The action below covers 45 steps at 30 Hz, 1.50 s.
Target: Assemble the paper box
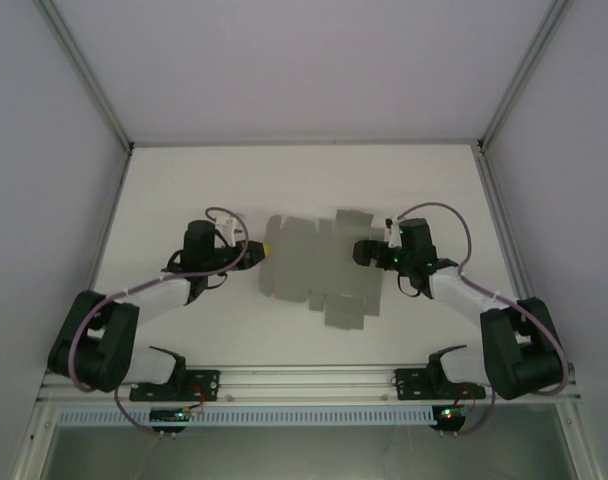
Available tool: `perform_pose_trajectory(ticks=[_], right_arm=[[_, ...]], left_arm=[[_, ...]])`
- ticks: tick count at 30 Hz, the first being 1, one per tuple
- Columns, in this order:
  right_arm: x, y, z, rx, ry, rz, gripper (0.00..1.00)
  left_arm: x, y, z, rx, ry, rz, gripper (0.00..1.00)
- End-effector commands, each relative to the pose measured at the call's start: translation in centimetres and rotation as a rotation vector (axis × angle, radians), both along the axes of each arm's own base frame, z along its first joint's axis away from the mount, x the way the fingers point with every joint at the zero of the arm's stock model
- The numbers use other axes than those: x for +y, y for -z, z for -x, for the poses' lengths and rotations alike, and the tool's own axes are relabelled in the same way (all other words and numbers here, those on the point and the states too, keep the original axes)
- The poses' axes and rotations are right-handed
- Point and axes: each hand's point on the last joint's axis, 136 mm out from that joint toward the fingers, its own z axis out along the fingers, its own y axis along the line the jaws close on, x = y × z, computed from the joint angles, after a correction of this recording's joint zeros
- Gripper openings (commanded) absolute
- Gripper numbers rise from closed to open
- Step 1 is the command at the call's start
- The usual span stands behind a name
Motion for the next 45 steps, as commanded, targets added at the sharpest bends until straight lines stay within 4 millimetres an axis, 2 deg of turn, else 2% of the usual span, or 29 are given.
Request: perform_pose_trajectory(ticks=[1,7,11,14,16,18,21,22,24,26,28,29,30,31,33,34,37,40,42,45], right_arm=[[0.5,1.1,2.8,0.080,-0.055,-0.074,0.97],[1.0,1.9,4.3,0.086,-0.105,-0.136,0.90],[1.1,2.8,4.6,0.091,-0.112,-0.164,0.83],[1.4,2.8,3.9,0.060,-0.130,-0.200,0.75],[1.6,2.7,3.3,0.041,-0.134,-0.234,0.64],[2.2,2.4,3.0,0.024,-0.165,-0.274,0.59],[3.1,2.0,3.0,0.033,-0.203,-0.348,0.39],[3.1,1.9,2.9,0.035,-0.206,-0.361,0.29],[3.1,1.8,2.9,0.036,-0.203,-0.378,0.16],[2.8,1.8,2.9,0.036,-0.190,-0.373,0.10],[2.5,1.7,2.9,0.030,-0.178,-0.356,0.00],[2.3,1.5,2.6,0.017,-0.164,-0.342,0.00],[2.1,1.3,2.3,0.001,-0.155,-0.319,0.00],[1.9,0.9,2.0,-0.019,-0.155,-0.292,0.00],[1.9,0.6,2.0,-0.021,-0.186,-0.215,0.00],[1.9,0.3,2.1,-0.022,-0.208,-0.176,0.00],[1.8,-0.1,2.5,-0.008,-0.252,-0.019,0.00],[2.7,-2.5,1.5,-0.053,-0.303,-0.003,0.00],[2.9,-3.2,0.6,-0.073,-0.353,0.173,0.00],[2.8,-3.3,-0.6,-0.046,-0.441,0.495,0.00]], left_arm=[[-0.3,-3.2,0.5,-0.084,0.016,0.080,0.00],[0.3,-5.8,1.0,-0.149,-0.002,0.172,0.00],[0.6,-6.3,1.0,-0.156,-0.011,0.186,0.00],[0.7,-6.1,1.3,-0.156,-0.013,0.187,0.00],[0.8,-5.9,1.3,-0.145,-0.015,0.186,0.00],[0.7,-5.8,1.4,-0.141,-0.009,0.189,0.00],[1.1,-5.4,1.3,-0.130,-0.034,0.182,0.00],[1.4,-5.0,1.1,-0.118,-0.060,0.168,0.00],[2.0,-4.2,0.9,-0.103,-0.101,0.137,0.00],[2.6,-3.4,0.8,-0.091,-0.129,0.106,0.00],[3.1,-2.8,0.8,-0.085,-0.153,0.071,0.00],[3.3,-2.3,0.8,-0.075,-0.166,0.051,0.00],[3.7,-1.8,0.8,-0.062,-0.182,0.029,0.05],[4.2,-1.2,0.6,-0.040,-0.213,0.004,0.22],[5.2,0.0,0.6,0.000,-0.260,-0.063,0.79],[5.5,0.2,0.7,0.008,-0.269,-0.090,0.99],[6.7,0.5,1.0,0.014,-0.308,-0.163,1.00],[7.6,-0.1,1.2,-0.004,-0.330,-0.216,1.00],[7.8,-1.0,1.3,-0.029,-0.325,-0.234,1.00],[7.7,-2.8,1.4,-0.061,-0.321,-0.229,1.00]])
